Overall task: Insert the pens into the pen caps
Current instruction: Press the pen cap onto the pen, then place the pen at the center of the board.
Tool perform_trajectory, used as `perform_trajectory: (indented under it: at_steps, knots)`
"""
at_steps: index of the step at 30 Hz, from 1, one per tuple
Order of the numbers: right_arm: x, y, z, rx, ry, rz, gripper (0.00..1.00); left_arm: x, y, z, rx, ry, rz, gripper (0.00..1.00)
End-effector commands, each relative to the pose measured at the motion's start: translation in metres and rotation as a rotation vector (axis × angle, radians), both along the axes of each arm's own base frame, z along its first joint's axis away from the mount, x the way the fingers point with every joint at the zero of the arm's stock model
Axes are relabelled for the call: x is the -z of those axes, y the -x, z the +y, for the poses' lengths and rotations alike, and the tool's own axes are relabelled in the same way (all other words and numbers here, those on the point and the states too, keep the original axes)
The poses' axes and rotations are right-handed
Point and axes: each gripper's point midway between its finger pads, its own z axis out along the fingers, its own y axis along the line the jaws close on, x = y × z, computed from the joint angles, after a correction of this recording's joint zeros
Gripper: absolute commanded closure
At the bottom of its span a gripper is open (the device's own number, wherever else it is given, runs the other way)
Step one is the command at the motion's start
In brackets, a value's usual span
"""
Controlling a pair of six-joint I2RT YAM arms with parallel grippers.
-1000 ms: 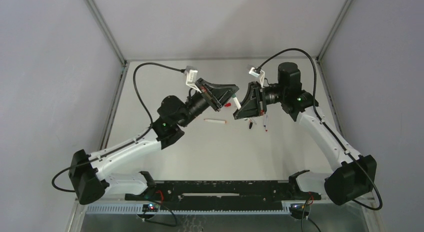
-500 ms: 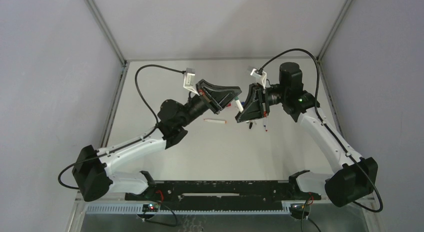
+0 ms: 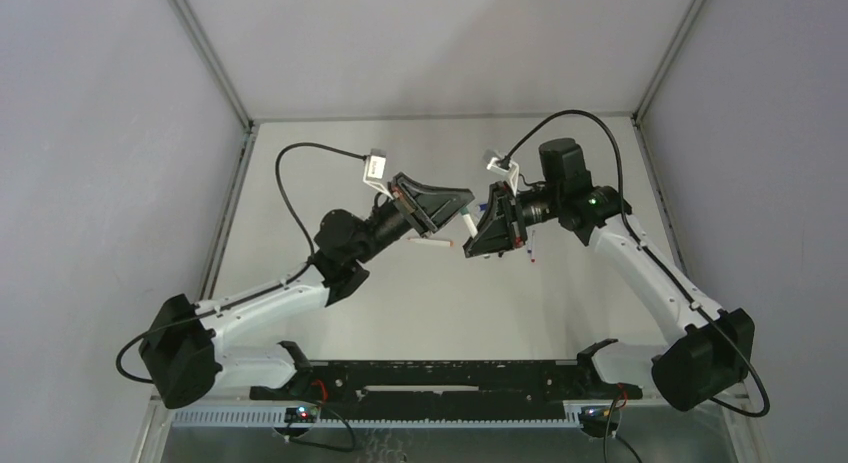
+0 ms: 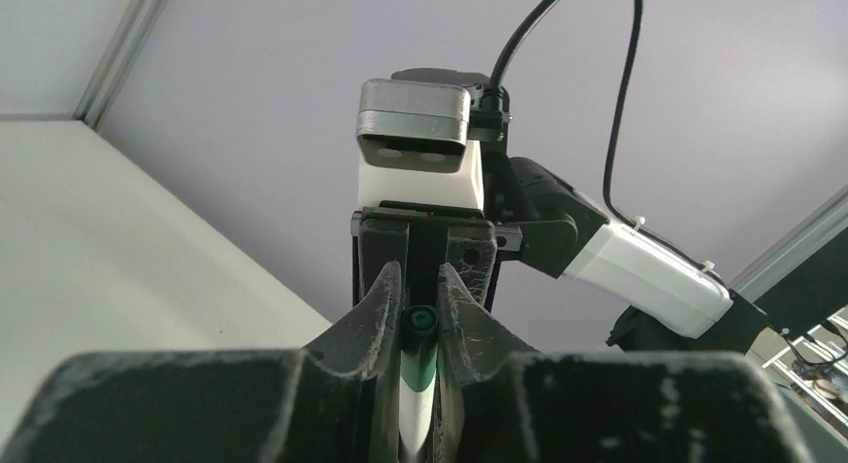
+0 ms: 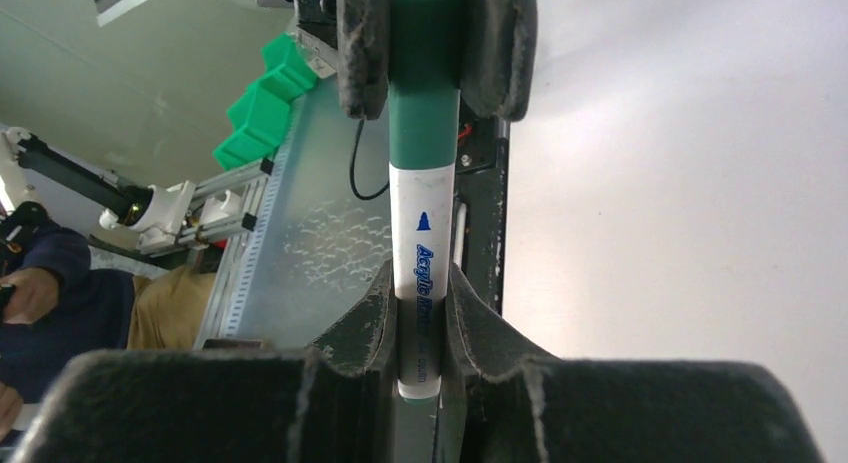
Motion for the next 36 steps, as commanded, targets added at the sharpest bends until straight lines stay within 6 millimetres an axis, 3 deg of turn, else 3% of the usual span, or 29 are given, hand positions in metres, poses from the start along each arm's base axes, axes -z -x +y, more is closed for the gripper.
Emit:
perform_trajectory:
  at_steps: [1,8,13,18,22,25,27,32,36]
  knots:
    - [-0.009,-0.029,0.012,0.063,0.004,-0.203,1.0,0.043,0.035,-0.011,0.181,-0.12,0.131,0.77]
    - [0.008,-0.031,0.015,0.044,0.029,-0.162,1.0,0.03,0.027,0.012,0.083,-0.072,0.111,0.5]
    - [0.012,-0.029,0.015,0.033,0.027,-0.16,1.0,0.033,0.024,0.035,-0.003,-0.079,0.076,0.29]
    - [0.013,-0.028,0.01,0.035,0.016,-0.185,1.0,0.053,0.024,0.054,-0.055,-0.152,0.018,0.26]
    - [0.023,-0.039,-0.001,0.106,0.043,-0.235,1.0,0.074,0.02,0.074,-0.163,-0.236,-0.038,0.23]
    - [0.042,-0.067,-0.015,0.25,0.118,-0.264,1.0,0.089,0.012,0.091,-0.264,-0.273,-0.048,0.17]
    - [0.06,-0.097,-0.03,0.394,0.194,-0.261,1.0,0.097,0.007,0.101,-0.321,-0.284,-0.042,0.12]
    - [0.116,-0.182,-0.096,0.782,0.409,-0.152,1.0,0.118,-0.005,0.11,-0.397,-0.346,-0.012,0.11]
    - [0.158,-0.219,-0.149,0.966,0.561,-0.068,1.0,0.134,-0.01,0.111,-0.415,-0.381,0.014,0.11]
